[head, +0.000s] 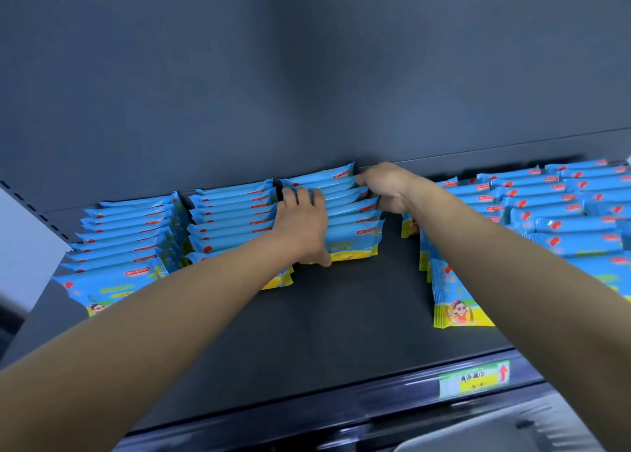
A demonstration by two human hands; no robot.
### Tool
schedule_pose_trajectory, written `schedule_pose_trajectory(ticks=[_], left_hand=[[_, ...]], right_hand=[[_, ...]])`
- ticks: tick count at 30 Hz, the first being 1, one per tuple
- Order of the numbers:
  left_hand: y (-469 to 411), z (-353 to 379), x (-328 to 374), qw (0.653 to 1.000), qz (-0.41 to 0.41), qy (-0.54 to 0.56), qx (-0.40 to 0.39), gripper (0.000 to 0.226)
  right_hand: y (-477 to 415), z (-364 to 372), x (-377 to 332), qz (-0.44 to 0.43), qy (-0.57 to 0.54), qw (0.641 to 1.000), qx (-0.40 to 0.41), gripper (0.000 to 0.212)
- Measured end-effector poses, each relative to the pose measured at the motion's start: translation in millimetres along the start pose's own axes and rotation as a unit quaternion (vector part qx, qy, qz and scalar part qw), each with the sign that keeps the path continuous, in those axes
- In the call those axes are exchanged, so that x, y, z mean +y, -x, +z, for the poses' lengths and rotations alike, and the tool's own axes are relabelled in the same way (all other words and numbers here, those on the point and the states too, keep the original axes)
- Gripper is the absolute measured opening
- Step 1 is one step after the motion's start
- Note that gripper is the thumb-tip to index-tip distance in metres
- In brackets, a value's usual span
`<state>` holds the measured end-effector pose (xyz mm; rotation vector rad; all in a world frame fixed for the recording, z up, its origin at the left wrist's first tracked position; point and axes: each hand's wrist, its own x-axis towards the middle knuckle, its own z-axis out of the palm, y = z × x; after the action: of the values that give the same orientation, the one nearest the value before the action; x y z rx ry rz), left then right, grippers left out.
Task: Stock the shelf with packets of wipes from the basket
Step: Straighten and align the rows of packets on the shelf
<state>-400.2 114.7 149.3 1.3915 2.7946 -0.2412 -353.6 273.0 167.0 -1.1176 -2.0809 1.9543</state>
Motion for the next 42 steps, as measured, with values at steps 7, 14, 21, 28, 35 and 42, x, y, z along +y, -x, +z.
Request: schedule_pose_trajectory(ticks=[7, 14, 21, 28, 35, 42], left_hand=[[-4.8, -11.1, -3.0, 0.996, -0.020, 0.085, -0.014, 0.107], [-5.6, -7.8, -1.8, 0.995, -0.037, 0.034, -0.086, 0.124], [-8.5, -23.2, -0.6, 0.996, -0.020, 0.038, -0.075, 0.113], [-9.0, -30.1, -5.4, 0.984, -0.029, 0.160, -0.079, 0.062], [-6.0, -19.2, -1.6, 0.990, -0.020, 0.108, -0.085, 0.112], [-2.1, -23.0, 0.4, 0.989, -0.020, 0.118, -0.083, 0.118]], right_hand=[[4.9, 1.5, -2.0, 0.021, -0.106, 0.994, -0.027, 0.027], [4.9, 2.1, -3.7, 0.026, -0.077, 0.997, -0.012, 0.026], [1.8, 1.1, -1.9, 0.073, 0.051, 0.996, -0.008, 0.031], [-1.8, -8.8, -1.8, 0.082, -0.045, 0.995, -0.043, 0.029], [1.6, -5.8, -0.1, 0.078, -0.033, 0.995, -0.044, 0.026], [3.3, 1.4, 5.8, 0.035, 0.030, 0.999, -0.012, 0.024]])
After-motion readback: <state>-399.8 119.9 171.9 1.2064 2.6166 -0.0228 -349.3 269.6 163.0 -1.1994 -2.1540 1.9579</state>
